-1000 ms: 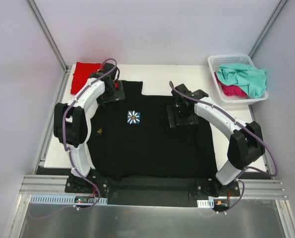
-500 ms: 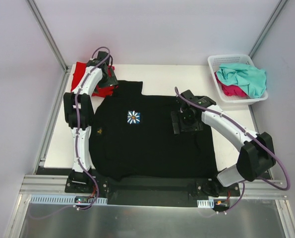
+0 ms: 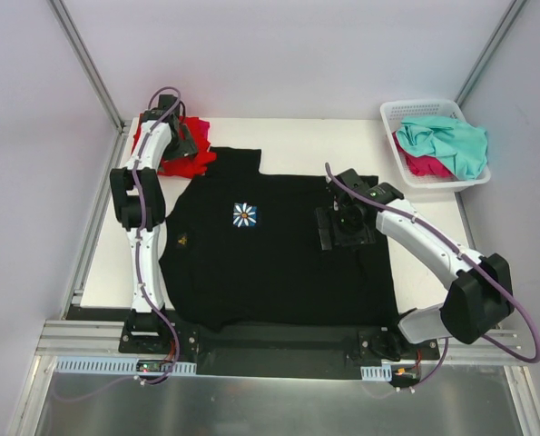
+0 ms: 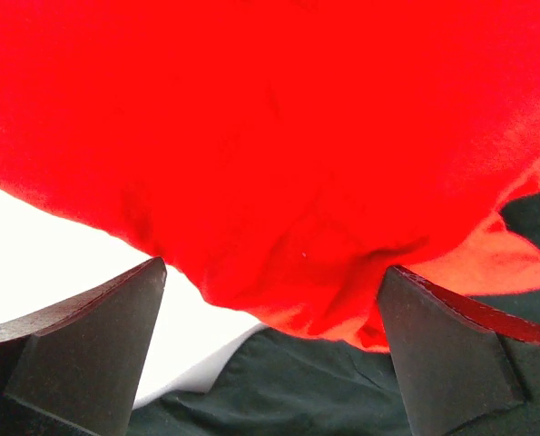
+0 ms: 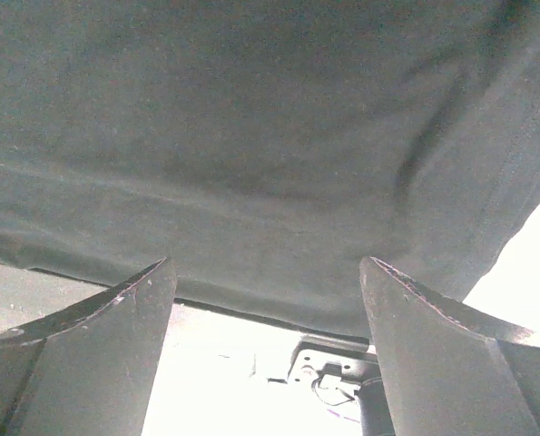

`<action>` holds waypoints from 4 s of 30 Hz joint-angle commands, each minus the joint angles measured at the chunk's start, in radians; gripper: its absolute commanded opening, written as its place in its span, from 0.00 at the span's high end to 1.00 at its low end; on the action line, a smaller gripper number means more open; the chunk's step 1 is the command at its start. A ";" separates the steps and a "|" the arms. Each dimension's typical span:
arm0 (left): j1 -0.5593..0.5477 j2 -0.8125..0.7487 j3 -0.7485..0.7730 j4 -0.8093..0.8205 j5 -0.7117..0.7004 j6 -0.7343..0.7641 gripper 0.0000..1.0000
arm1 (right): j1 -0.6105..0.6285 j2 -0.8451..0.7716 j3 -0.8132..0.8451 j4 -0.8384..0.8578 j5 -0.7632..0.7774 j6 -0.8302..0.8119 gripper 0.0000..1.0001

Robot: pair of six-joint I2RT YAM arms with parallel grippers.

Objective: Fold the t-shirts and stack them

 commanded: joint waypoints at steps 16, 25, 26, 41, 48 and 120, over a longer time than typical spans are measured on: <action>0.090 0.156 0.075 -0.136 0.096 0.006 0.07 | 0.004 -0.069 0.121 -0.081 -0.026 -0.004 0.14; 0.149 0.215 0.142 -0.190 0.078 -0.004 0.07 | 0.004 -0.105 0.137 -0.109 -0.025 -0.009 0.14; 0.152 0.216 0.148 -0.190 0.067 -0.004 0.07 | 0.002 -0.109 0.140 -0.112 -0.023 -0.009 0.14; 0.270 0.236 0.237 -0.183 0.062 -0.005 0.07 | 0.004 -0.149 0.127 -0.149 -0.019 -0.015 0.14; 0.277 0.258 0.241 -0.164 0.081 -0.013 0.07 | 0.002 -0.161 0.108 -0.149 -0.016 -0.013 0.14; -0.460 -0.832 -1.259 0.149 0.046 -0.278 0.01 | 0.093 0.199 -0.170 0.069 0.256 0.220 0.12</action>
